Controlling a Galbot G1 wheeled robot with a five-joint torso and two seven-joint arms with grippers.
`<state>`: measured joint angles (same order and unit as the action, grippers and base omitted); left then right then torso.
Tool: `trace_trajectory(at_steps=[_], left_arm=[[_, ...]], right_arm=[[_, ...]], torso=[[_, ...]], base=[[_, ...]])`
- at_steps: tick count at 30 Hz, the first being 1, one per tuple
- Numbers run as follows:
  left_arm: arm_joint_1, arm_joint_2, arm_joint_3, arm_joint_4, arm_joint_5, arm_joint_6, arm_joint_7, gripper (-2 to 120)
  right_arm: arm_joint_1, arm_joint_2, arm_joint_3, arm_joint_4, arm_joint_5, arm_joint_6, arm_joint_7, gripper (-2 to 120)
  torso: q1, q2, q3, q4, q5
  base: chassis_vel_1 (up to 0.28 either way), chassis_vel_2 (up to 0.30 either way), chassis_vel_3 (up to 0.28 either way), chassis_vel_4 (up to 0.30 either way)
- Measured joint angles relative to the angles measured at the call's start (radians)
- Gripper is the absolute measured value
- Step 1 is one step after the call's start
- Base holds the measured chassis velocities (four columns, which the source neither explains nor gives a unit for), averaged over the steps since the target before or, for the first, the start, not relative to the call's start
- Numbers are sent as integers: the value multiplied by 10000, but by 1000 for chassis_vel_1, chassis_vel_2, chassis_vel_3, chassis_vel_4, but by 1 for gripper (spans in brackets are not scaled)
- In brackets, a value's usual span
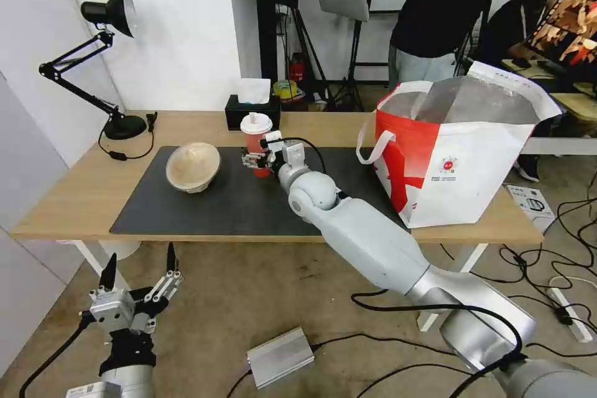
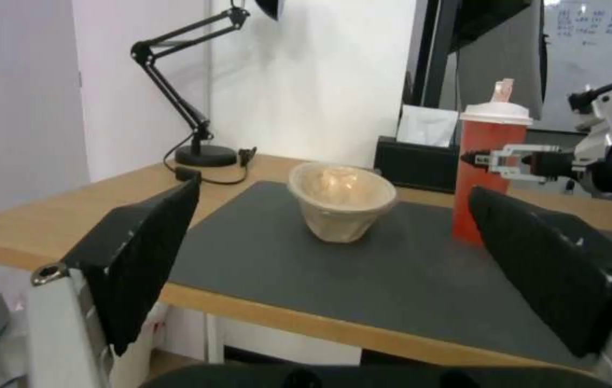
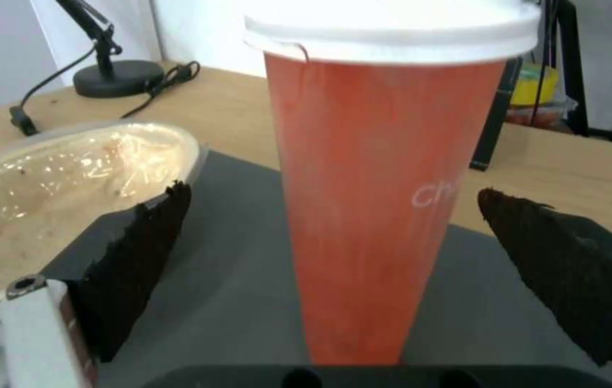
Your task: Pick up the trash from the table and place it into the takeout bag.
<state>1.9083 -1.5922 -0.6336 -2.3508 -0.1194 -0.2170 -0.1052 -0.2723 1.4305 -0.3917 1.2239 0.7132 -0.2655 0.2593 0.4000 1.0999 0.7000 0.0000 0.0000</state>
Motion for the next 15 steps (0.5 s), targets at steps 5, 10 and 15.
trace_trajectory(at_steps=[5,10,15], left_arm=[[-2,0,21,-2,13,-5,5,100],[-2,-2,29,-2,22,-6,9,100],[5,-3,28,-2,27,-7,12,100]], right_arm=[[84,95,79,-318,-29,65,-136,100],[148,167,125,-540,-56,110,-229,100],[200,272,179,-756,-103,152,-299,100]], torso=[[0,0,0,0,0],[0,1,0,0,0],[0,0,0,0,0]], base=[[0,0,0,0],[0,0,0,0],[0,0,0,0]])
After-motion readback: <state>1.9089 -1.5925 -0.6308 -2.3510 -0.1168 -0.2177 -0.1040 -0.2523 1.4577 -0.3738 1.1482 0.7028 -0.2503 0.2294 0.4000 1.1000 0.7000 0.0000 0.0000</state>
